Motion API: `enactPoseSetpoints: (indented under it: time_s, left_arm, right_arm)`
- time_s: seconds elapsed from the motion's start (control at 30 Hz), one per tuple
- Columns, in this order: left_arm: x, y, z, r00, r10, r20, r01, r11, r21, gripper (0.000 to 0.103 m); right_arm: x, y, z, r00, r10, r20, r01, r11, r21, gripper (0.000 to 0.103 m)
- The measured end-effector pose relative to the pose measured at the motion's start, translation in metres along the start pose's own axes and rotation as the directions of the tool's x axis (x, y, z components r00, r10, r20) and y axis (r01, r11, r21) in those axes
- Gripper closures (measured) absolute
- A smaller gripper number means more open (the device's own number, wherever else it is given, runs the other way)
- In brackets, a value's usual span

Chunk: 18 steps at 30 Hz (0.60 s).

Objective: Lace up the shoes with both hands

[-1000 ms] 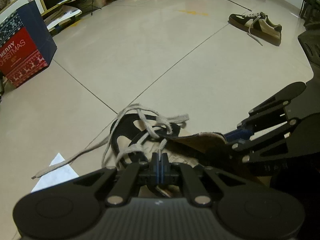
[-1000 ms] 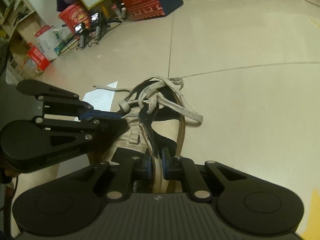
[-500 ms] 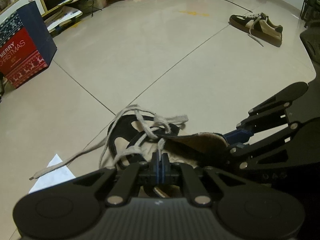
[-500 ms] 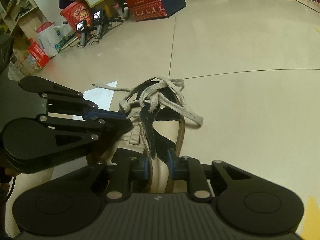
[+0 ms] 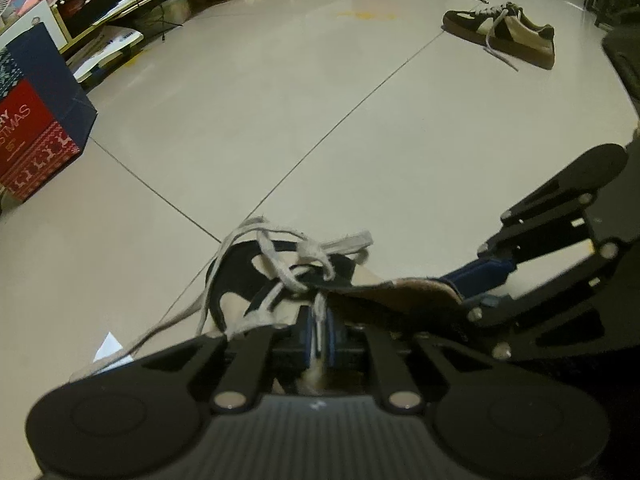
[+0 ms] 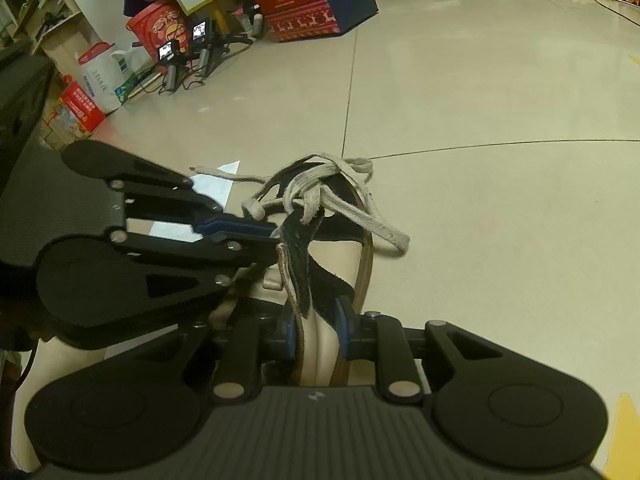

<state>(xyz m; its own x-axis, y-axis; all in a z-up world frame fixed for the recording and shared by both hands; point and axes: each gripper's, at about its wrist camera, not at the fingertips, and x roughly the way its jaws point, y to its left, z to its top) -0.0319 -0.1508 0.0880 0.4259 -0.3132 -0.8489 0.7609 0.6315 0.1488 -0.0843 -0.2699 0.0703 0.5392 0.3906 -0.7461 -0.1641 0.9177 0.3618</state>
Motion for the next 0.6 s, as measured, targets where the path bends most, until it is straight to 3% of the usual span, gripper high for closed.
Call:
enactPoseSetpoints:
  time_s: [0.1, 0.2, 0.3, 0.5, 0.6]
  left_arm:
    - [0.004, 0.000, 0.003, 1.000, -0.010, -0.004, 0.010, 1.000, 0.019, 0.092]
    - [0.006, 0.003, 0.004, 0.999, -0.033, -0.007, 0.034, 0.999, 0.022, 0.099]
    - [0.009, 0.006, 0.005, 0.999, -0.046, -0.010, 0.046, 0.999, 0.019, 0.099]
    - [0.012, -0.001, 0.005, 0.999, -0.035, 0.002, 0.035, 0.996, 0.084, 0.099]
    - [0.009, -0.002, 0.003, 0.999, -0.026, 0.018, 0.025, 0.997, 0.067, 0.101]
  right_arm:
    - [0.000, 0.000, 0.000, 1.000, 0.002, 0.002, -0.002, 1.000, -0.002, 0.080]
    - [0.000, 0.001, -0.001, 1.000, 0.005, 0.003, -0.004, 1.000, -0.006, 0.079]
    - [0.001, 0.002, 0.000, 1.000, 0.004, 0.001, -0.004, 1.000, -0.016, 0.079]
    - [0.002, 0.007, 0.002, 1.000, -0.004, -0.004, 0.003, 0.998, -0.055, 0.076]
    - [0.004, 0.008, 0.003, 1.000, -0.020, -0.001, 0.020, 0.998, -0.062, 0.077]
